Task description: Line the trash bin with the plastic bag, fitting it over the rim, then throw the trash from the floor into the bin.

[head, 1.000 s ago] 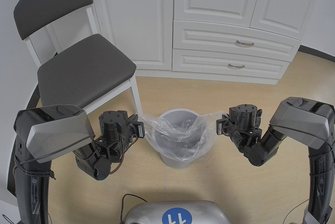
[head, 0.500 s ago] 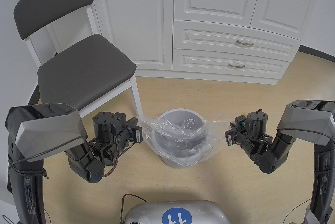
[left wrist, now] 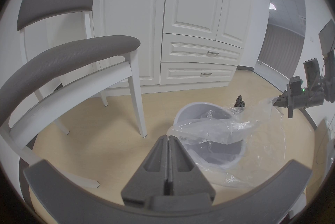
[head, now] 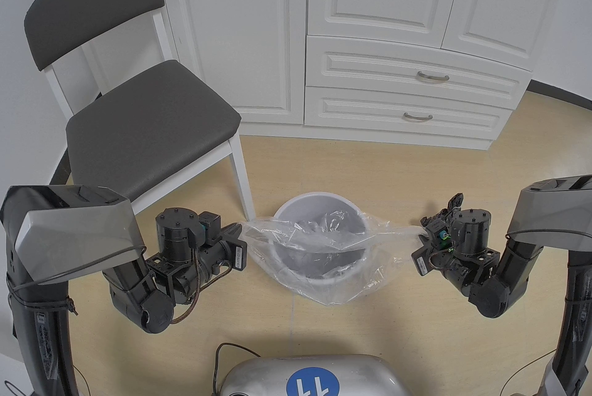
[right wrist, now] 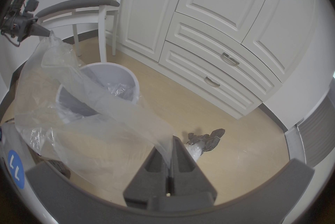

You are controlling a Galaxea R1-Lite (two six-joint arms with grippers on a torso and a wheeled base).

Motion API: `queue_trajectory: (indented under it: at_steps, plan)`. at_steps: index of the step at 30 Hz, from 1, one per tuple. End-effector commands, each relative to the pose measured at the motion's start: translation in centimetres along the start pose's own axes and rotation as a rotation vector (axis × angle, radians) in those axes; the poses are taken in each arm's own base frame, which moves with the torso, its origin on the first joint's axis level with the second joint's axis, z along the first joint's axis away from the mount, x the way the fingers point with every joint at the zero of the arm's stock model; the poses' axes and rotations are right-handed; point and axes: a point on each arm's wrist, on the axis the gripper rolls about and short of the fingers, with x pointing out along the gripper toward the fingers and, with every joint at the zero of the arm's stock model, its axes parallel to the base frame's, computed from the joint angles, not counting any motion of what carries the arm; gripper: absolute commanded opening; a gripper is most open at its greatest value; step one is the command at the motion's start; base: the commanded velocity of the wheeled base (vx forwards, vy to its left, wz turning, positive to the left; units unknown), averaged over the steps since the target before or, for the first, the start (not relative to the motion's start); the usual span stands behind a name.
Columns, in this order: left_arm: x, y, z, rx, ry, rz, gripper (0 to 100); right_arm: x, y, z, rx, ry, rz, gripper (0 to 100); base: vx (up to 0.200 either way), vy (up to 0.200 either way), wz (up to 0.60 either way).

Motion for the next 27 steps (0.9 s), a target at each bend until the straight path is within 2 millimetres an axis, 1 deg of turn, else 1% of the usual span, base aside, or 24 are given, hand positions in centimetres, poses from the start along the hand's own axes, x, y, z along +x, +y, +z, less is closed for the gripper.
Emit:
queue_trajectory:
  at_steps: [1,7,9,14,15,18,21,22,24,25,27]
  plan:
    - [-0.7,0.0,0.3,0.009,-0.002,-0.009,0,-1.1,-0.5,0.4,-0.014,-0.006,-0.004,0,0.0,0.0,0.0]
    - [-1.3,0.1,0.7,0.033,-0.006,-0.012,0,-1.9,-1.0,0.7,-0.029,-0.011,-0.01,0,0.0,0.0,0.0]
    - [-2.0,0.1,1.1,0.036,-0.011,-0.024,0,-2.6,-1.5,0.9,-0.038,-0.016,-0.016,0,0.0,0.0,0.0]
    - [-2.4,-0.1,0.8,0.055,0.004,-0.035,0,-2.8,-1.1,0.6,-0.06,-0.002,-0.001,0,0.0,0.0,0.0]
    - [-2.3,-0.4,0.4,0.065,0.019,-0.044,0,-2.7,-0.8,0.3,-0.065,0.008,0.008,0,0.0,0.0,0.0]
    - [-1.5,-1.7,-2.1,0.084,0.089,-0.078,0,-2.1,0.1,-0.6,-0.081,0.039,0.03,0,0.0,0.0,0.0]
    - [-0.5,-2.0,-3.7,0.087,0.12,-0.081,0,-1.3,0.9,-1.5,-0.089,0.062,0.036,0,0.0,0.0,0.0]
    - [-0.5,-2.0,-3.7,0.087,0.12,-0.081,0,-1.3,0.9,-1.5,-0.089,0.062,0.036,0,0.0,0.0,0.0]
    - [0.7,-2.0,-4.8,0.085,0.135,-0.071,0,-0.3,1.4,-1.9,-0.089,0.067,0.035,0,0.0,0.0,0.0]
    - [0.7,-2.0,-4.8,0.085,0.135,-0.071,0,-0.3,1.4,-1.9,-0.089,0.067,0.035,0,0.0,0.0,0.0]
    - [1.4,-1.9,-5.0,0.076,0.129,-0.06,0,0.9,1.8,-2.0,-0.074,0.06,0.028,0,0.0,0.0,0.0]
